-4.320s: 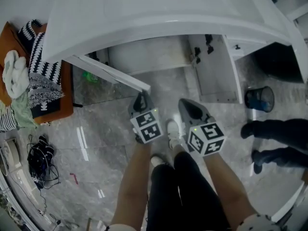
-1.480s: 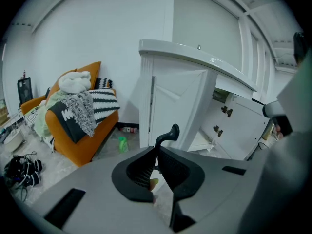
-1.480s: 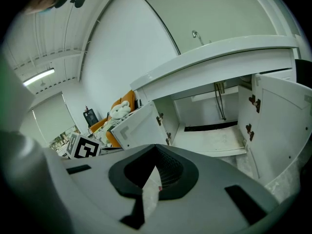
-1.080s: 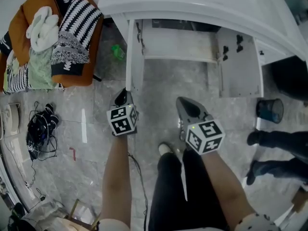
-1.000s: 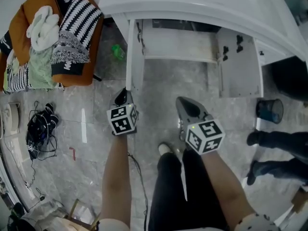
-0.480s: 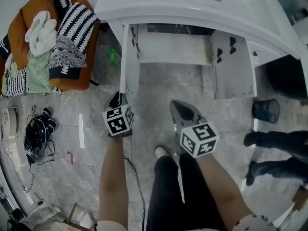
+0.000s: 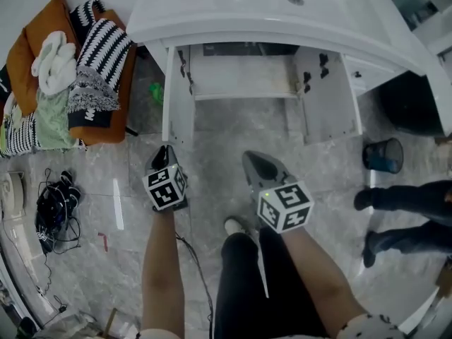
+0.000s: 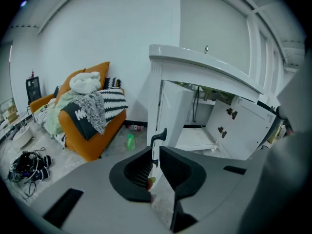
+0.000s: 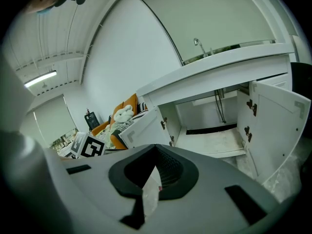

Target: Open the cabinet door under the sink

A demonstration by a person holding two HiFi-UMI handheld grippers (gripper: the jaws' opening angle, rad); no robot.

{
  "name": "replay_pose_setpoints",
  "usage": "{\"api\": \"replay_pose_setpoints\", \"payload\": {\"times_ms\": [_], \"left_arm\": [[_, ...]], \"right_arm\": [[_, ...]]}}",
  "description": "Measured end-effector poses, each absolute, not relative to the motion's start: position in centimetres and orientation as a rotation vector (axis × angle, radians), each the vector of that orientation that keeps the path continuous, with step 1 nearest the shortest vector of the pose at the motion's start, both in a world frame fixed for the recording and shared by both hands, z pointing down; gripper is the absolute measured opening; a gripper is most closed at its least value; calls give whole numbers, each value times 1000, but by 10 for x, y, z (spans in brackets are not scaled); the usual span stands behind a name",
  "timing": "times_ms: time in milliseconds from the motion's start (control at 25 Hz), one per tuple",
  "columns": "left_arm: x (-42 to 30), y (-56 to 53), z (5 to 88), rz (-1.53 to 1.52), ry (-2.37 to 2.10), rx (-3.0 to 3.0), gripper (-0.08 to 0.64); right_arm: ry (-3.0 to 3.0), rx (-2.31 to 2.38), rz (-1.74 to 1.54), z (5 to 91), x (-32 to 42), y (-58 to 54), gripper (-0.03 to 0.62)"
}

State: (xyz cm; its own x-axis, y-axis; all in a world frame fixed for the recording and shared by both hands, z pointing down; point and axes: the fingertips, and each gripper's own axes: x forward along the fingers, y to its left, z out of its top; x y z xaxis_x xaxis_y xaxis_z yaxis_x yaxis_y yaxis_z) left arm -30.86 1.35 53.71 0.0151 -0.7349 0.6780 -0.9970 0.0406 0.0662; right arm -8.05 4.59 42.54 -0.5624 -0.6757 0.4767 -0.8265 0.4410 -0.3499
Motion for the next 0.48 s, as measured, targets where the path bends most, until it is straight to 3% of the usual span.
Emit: {"api": "replay_pose_setpoints", "payload": {"times_ms": [480], "left_arm": [[-262, 47, 487, 588, -1723, 1796, 18]], "right_arm": [[-2391, 1351, 820, 400, -57, 68, 8]]}}
